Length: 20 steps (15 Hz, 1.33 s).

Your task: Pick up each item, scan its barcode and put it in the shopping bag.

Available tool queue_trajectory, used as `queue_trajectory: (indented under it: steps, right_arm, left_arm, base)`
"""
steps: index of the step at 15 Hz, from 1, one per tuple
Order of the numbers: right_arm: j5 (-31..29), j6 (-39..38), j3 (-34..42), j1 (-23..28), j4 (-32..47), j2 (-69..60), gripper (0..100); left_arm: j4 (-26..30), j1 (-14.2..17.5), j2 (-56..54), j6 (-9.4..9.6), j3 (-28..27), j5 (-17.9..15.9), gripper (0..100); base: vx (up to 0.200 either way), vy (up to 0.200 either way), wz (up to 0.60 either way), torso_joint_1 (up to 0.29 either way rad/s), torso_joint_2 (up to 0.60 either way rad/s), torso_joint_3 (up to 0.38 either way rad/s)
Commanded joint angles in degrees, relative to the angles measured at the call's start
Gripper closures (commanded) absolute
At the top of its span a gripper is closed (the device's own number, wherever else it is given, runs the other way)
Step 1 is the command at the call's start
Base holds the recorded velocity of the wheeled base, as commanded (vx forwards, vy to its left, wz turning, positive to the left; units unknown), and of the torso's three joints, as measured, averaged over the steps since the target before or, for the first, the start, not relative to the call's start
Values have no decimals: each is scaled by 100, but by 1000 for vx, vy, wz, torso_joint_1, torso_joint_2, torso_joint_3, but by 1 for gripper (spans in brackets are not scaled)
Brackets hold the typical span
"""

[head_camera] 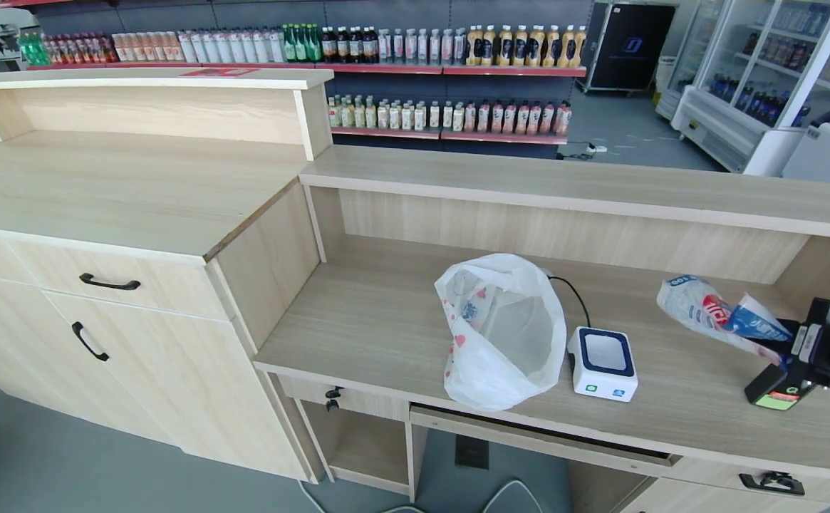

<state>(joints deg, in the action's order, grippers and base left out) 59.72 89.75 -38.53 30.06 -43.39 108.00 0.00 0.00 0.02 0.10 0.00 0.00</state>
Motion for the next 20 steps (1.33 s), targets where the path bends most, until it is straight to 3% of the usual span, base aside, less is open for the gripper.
queue_trajectory:
  steps: [1,7,20]
  right_arm:
    - [4,104,21,-27,-3,160,100]
    - [154,1027,197,-44,67,371,100]
    - [31,1537,215,-106,129,749,100]
  left_arm:
    - [0,0,6,-1,0,0,0]
    - [0,0,-2,-1,0,0,0]
    - [0,0,-2,-1,0,0,0]
  base:
    - [0,0,0,0,0,0]
    - [0,0,0,0,0,0]
    - [0,0,0,0,0,0]
